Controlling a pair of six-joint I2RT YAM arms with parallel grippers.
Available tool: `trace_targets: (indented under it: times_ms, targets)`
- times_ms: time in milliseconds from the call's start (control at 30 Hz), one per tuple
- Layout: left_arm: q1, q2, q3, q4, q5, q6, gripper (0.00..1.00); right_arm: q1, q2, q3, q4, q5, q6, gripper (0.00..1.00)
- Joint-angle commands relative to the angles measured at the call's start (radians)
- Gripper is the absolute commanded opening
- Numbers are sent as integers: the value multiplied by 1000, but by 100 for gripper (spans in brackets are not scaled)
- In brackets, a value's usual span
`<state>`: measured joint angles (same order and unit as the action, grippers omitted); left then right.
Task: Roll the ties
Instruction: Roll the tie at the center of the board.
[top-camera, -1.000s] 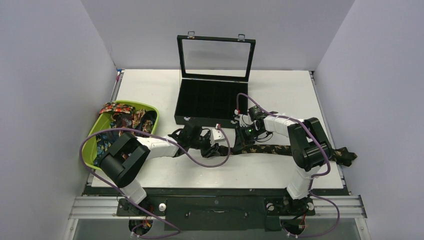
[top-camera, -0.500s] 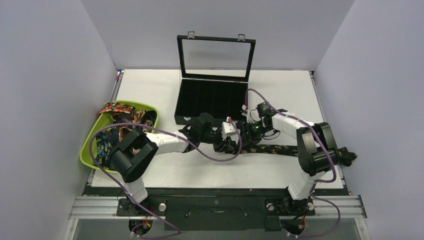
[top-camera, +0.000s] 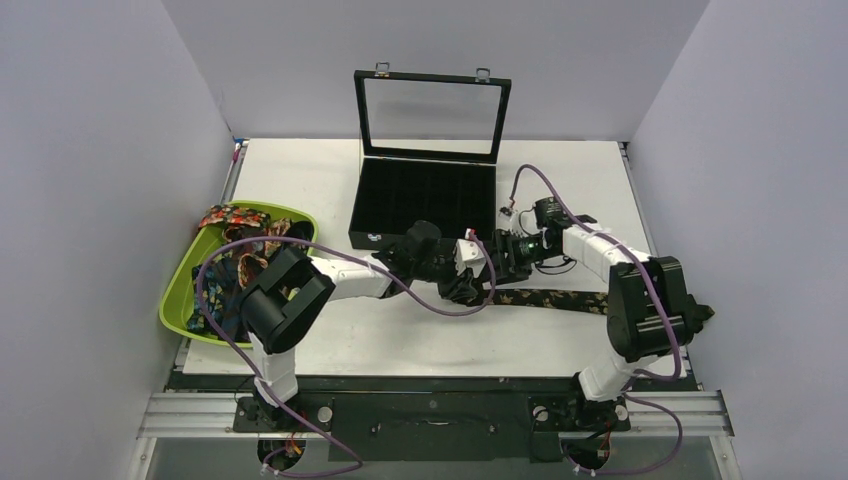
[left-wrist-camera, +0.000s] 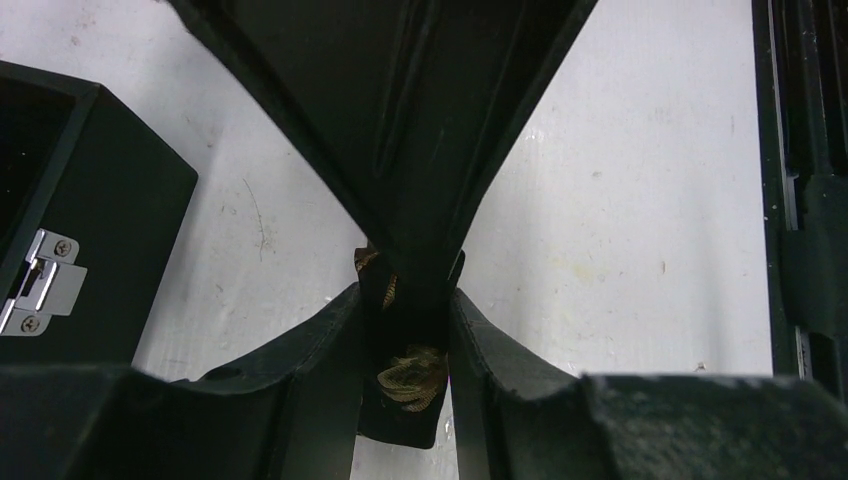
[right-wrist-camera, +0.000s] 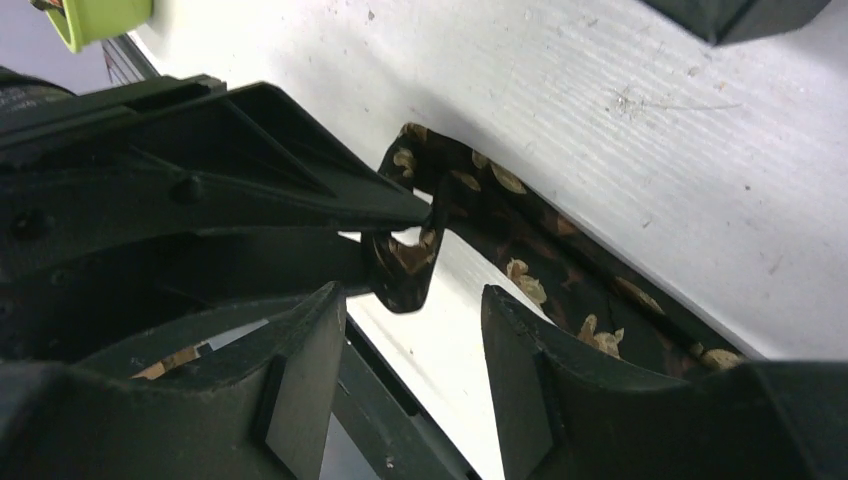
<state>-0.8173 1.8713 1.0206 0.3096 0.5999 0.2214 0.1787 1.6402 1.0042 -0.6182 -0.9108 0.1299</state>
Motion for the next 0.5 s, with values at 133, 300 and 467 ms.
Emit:
trace_targets:
  times_ms: [133, 300, 467]
  targets:
    - [-8, 35, 86, -8, -3, 11, 31, 24, 58, 19, 70, -45, 23, 35]
    - [-8, 34, 92, -10, -4, 9, 32, 18, 89, 22, 23, -10, -49, 9]
    - [8, -4, 43, -5, -3, -5, 69, -2, 93, 19, 6, 17, -89, 0]
